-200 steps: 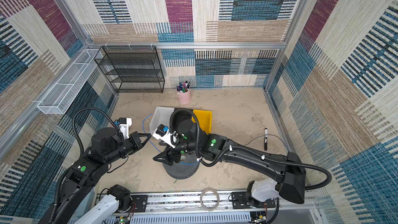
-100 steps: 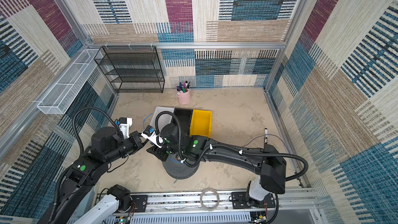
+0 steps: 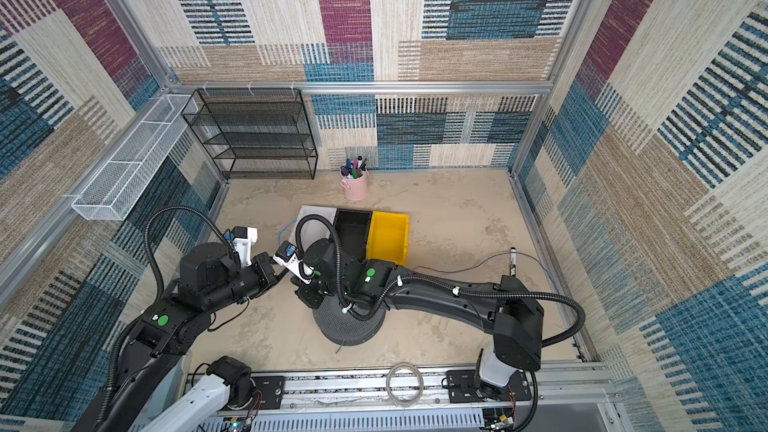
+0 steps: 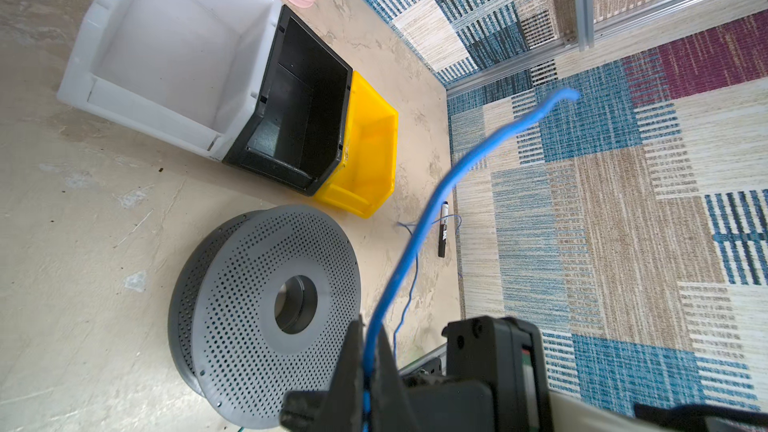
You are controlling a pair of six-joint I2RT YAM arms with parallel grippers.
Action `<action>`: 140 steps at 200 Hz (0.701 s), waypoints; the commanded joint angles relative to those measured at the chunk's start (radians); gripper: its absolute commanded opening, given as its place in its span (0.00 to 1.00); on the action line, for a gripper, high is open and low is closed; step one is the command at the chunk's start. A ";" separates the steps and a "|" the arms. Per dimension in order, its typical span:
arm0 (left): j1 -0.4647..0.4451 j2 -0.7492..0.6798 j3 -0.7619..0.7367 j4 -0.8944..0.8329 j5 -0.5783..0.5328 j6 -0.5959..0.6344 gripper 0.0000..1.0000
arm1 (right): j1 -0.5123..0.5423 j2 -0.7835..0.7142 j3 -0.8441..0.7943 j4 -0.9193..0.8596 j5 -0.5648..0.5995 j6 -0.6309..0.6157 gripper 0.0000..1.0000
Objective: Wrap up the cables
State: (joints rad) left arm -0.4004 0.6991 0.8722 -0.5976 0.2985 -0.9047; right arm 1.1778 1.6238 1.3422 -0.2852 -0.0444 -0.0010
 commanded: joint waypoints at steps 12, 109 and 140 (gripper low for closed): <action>0.001 -0.005 -0.005 0.020 0.016 0.015 0.08 | 0.004 -0.030 -0.012 0.025 -0.017 0.002 0.00; 0.002 -0.048 0.207 -0.459 -0.388 0.221 0.62 | -0.106 -0.229 -0.227 0.063 -0.330 0.104 0.00; 0.002 -0.050 -0.067 -0.164 0.020 0.184 0.62 | -0.111 -0.302 -0.334 0.105 -0.411 0.122 0.00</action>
State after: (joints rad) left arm -0.3977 0.6373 0.9630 -0.9310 0.0391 -0.7227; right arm 1.0725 1.3663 1.0657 -0.2451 -0.3408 0.0830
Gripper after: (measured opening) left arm 0.602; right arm 0.054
